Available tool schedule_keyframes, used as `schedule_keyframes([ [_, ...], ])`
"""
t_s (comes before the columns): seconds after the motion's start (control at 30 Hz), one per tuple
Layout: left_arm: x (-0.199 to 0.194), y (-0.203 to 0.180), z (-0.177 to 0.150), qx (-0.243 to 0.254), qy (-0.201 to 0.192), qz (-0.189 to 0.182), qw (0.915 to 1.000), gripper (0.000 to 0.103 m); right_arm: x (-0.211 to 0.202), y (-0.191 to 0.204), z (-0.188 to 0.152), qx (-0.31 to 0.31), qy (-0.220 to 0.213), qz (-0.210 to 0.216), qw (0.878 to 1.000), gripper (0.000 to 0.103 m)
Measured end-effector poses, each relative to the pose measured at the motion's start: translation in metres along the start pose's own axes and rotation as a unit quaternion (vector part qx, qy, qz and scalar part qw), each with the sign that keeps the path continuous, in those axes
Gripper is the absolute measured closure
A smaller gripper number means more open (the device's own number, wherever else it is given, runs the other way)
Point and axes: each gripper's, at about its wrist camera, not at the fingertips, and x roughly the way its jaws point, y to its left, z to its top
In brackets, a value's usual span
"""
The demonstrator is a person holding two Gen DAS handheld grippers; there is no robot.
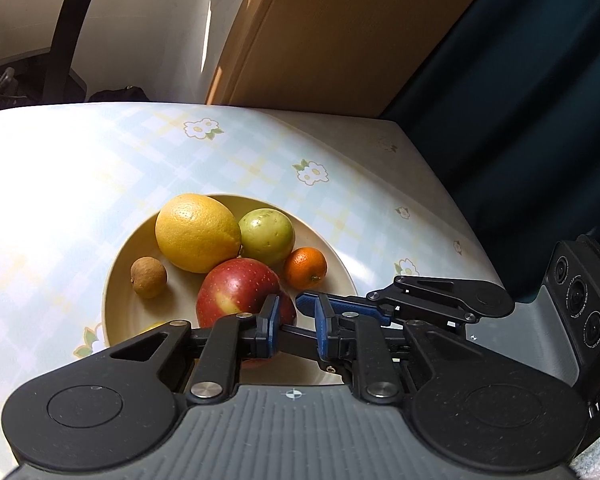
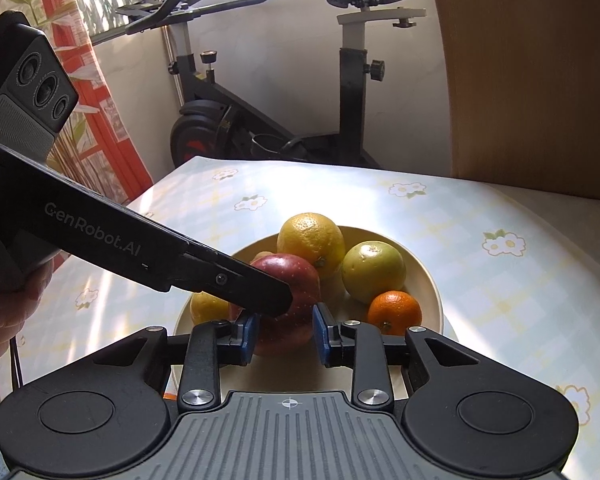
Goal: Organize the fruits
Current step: 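Carry the apple with both grippers onto the plate and release it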
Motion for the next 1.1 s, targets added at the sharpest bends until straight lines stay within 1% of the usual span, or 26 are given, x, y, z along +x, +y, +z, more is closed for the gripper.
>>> schedule_keyframes([
  [0.13,-0.009,0.001,-0.003,0.01,-0.008,0.012,0.9999,0.082,0.002,0.004,0.0,-0.004,0.003,-0.004,1.0,0.076],
  [0.4,-0.018,0.014,-0.004,0.003,-0.018,0.044,0.9989,0.081,0.004,0.007,0.0,-0.002,0.007,-0.013,1.0,0.076],
  [0.83,-0.022,0.018,-0.003,0.004,-0.031,0.068,0.9972,0.081,0.006,0.013,0.003,-0.009,0.014,-0.027,1.0,0.076],
  [1.1,-0.035,0.018,-0.006,0.005,-0.046,0.091,0.9948,0.078,0.006,0.015,0.004,-0.003,0.015,-0.037,0.999,0.075],
])
